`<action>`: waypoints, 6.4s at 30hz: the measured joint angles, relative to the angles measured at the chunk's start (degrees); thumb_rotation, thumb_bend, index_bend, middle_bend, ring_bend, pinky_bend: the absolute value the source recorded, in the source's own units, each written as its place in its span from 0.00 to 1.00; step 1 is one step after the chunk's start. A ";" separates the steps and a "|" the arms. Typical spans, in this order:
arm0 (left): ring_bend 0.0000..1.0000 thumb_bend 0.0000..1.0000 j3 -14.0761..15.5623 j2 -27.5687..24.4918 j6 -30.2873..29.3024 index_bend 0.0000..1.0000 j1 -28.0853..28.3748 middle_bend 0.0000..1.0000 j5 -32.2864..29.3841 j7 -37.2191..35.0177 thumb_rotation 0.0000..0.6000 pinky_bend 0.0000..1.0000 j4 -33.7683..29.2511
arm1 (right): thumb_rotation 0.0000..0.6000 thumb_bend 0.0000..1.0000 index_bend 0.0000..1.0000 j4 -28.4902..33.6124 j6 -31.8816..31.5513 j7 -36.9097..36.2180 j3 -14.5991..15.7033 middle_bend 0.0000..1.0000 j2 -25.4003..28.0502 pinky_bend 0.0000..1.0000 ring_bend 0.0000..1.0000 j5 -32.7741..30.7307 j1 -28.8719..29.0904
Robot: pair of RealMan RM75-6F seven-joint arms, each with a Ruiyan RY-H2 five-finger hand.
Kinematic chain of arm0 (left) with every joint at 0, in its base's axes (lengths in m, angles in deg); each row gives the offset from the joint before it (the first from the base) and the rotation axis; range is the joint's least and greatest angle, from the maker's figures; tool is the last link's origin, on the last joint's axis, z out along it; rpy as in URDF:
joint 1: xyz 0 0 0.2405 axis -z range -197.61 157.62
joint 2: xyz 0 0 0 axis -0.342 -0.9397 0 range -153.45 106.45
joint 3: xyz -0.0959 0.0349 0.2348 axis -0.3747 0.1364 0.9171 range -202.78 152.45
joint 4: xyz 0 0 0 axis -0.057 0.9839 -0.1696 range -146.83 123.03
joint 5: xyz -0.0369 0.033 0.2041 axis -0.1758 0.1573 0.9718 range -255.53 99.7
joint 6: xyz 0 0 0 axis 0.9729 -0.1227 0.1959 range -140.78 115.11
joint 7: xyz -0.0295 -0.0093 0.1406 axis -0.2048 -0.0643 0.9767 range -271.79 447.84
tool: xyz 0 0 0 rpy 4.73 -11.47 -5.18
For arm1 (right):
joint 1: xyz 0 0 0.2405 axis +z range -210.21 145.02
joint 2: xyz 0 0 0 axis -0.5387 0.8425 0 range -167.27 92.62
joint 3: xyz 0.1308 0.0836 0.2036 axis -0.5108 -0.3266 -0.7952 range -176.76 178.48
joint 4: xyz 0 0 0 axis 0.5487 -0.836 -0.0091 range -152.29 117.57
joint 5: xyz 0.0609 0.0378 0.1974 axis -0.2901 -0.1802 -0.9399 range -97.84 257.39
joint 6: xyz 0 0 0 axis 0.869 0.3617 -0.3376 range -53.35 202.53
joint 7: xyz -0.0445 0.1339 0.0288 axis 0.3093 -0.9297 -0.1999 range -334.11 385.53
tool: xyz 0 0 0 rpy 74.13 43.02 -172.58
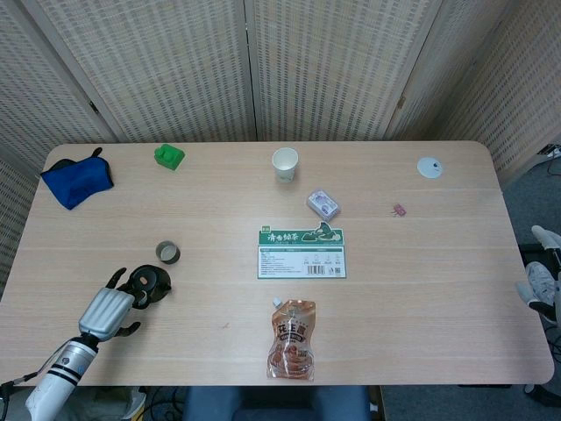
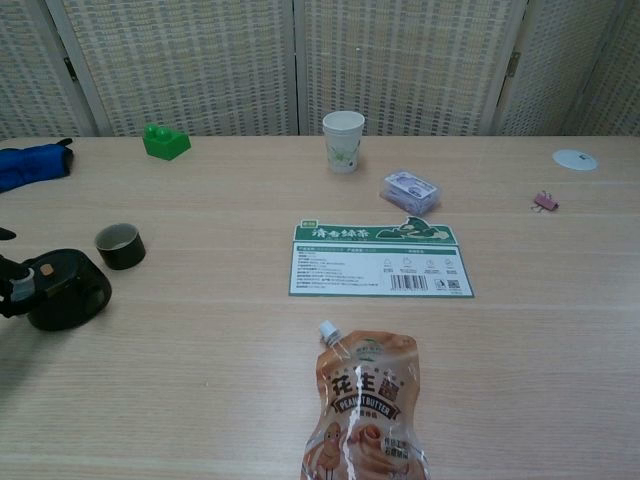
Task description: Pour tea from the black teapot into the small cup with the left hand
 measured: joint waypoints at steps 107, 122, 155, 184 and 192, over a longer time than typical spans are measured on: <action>0.93 0.25 -9.83 -2.13 -3.07 1.00 2.50 1.00 -10.56 -7.15 0.27 0.35 -7.81 | 1.00 0.17 0.17 -2.63 -1.24 -1.50 -1.00 0.22 -1.52 0.09 0.14 -1.16 -0.94; 0.94 0.36 -12.62 -0.54 -4.37 1.00 4.14 1.00 -11.24 -6.82 0.61 0.50 -6.68 | 1.00 0.17 0.17 -2.28 -1.90 -1.06 -1.58 0.22 -0.77 0.09 0.14 -1.22 -1.03; 0.95 0.38 -13.79 2.59 0.01 1.00 11.41 1.00 -8.12 -6.47 0.82 0.53 8.45 | 1.00 0.17 0.17 -0.17 -1.27 0.35 -2.52 0.22 1.22 0.09 0.14 -2.70 -0.62; 0.95 0.38 -10.00 10.59 -1.72 1.00 14.78 1.00 -2.01 0.10 0.81 0.53 26.61 | 1.00 0.17 0.17 -0.15 -1.59 0.61 -2.12 0.22 0.96 0.09 0.14 -2.86 -1.09; 0.95 0.38 -9.18 12.12 -3.19 1.00 15.08 1.00 -0.52 4.45 0.81 0.53 28.10 | 1.00 0.17 0.17 -0.16 -1.67 0.56 -2.12 0.22 0.95 0.09 0.14 -2.94 -1.19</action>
